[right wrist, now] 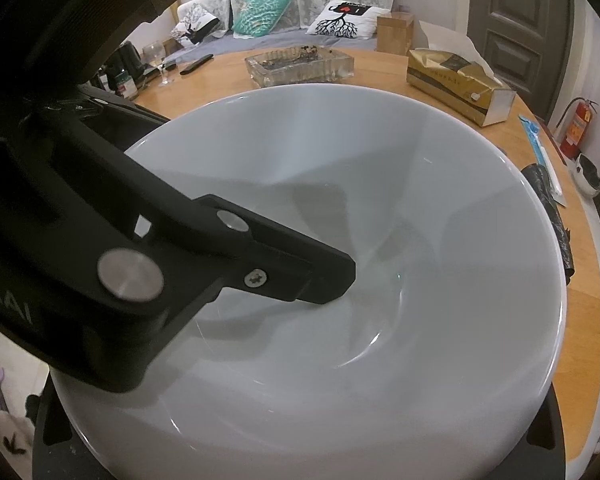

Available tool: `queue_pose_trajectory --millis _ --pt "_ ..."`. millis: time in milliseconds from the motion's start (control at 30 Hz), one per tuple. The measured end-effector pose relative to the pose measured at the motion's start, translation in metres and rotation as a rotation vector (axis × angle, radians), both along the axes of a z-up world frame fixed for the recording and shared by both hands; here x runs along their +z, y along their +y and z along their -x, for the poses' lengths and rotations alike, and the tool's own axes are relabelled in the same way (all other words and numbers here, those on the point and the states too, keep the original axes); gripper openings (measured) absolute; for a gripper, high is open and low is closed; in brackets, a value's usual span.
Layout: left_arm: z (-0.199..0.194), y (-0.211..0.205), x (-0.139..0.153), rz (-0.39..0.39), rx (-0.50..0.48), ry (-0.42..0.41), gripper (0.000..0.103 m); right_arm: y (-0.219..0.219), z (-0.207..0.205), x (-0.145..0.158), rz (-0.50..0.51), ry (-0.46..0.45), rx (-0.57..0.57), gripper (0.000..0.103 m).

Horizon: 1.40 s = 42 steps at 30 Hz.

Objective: Organize plates and bowls

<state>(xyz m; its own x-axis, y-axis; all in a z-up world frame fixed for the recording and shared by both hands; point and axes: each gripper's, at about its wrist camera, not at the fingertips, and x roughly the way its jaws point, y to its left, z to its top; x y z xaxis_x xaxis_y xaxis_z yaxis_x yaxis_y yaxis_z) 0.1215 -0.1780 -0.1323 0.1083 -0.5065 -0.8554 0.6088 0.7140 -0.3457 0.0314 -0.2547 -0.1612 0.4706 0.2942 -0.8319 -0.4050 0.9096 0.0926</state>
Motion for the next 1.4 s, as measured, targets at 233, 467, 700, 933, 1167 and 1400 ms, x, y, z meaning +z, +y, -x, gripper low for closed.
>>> queue_pose_trajectory --millis 233,467,700,933,1167,1400 --pt "0.004 0.003 0.001 -0.011 0.034 -0.017 0.059 0.0 0.003 -0.001 -0.004 -0.019 -0.009 0.102" --pt "0.007 0.015 0.011 0.012 0.095 -0.08 0.071 -0.006 0.015 0.005 -0.014 -0.047 -0.028 0.101" --pt "0.013 0.026 0.026 0.013 0.157 -0.132 0.076 -0.016 0.038 0.03 -0.032 -0.12 -0.034 0.101" --pt "0.035 0.041 0.053 0.027 0.223 -0.275 0.089 -0.024 0.063 0.061 -0.037 -0.207 -0.005 0.102" --pt "0.062 0.069 0.078 0.04 0.346 -0.421 0.092 -0.032 0.086 0.099 -0.071 -0.365 0.013 0.102" --pt "0.094 0.101 0.104 0.013 0.512 -0.626 0.102 -0.037 0.071 0.113 -0.028 -0.393 -0.074 0.102"
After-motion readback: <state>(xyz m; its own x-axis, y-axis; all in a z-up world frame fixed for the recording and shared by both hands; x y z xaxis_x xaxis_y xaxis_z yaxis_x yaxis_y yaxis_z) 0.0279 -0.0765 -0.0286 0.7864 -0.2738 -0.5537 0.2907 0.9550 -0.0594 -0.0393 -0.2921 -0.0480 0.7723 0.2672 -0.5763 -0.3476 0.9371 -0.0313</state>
